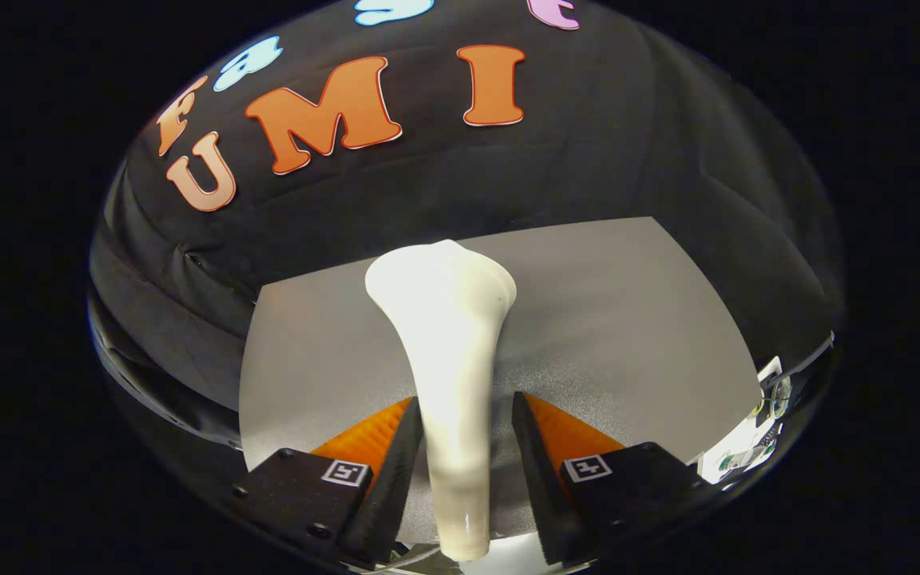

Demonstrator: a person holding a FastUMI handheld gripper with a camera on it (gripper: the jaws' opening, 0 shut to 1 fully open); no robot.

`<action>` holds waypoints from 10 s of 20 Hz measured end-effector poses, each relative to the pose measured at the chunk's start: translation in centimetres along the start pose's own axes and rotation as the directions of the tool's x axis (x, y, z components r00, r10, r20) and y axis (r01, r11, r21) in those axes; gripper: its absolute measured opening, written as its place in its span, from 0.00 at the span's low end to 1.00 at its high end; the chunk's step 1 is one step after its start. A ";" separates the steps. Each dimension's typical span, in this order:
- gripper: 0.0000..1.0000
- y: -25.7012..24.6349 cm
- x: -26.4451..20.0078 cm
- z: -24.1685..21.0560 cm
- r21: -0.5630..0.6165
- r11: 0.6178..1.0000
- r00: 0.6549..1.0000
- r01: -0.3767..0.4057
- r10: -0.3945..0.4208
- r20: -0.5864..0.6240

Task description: Iron the clothes twice with a garment steamer, once on the left side and once on the right side.

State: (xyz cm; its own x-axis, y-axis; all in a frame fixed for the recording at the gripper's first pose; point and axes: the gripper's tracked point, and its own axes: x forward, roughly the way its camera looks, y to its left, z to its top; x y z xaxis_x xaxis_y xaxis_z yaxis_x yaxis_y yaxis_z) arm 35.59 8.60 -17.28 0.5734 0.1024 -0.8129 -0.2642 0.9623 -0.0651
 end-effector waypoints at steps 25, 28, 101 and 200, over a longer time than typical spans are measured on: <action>0.38 0.8 -9.7 -4.6 0.074 0.987 0.936 -0.143 0.111 0.334; 0.38 1.6 -11.3 -6.2 0.073 0.979 0.919 -0.188 0.149 0.366; 0.38 34.0 -5.6 -19.7 -0.104 0.994 0.986 0.031 -0.013 0.168; 0.38 45.2 -2.9 -28.5 -0.220 0.975 0.998 -0.024 0.035 0.045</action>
State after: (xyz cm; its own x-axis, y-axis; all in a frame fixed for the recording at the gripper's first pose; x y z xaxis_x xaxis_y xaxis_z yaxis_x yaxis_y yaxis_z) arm -0.13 44.66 -34.36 0.5982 0.1471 -0.7878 -0.4418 0.8807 -0.1710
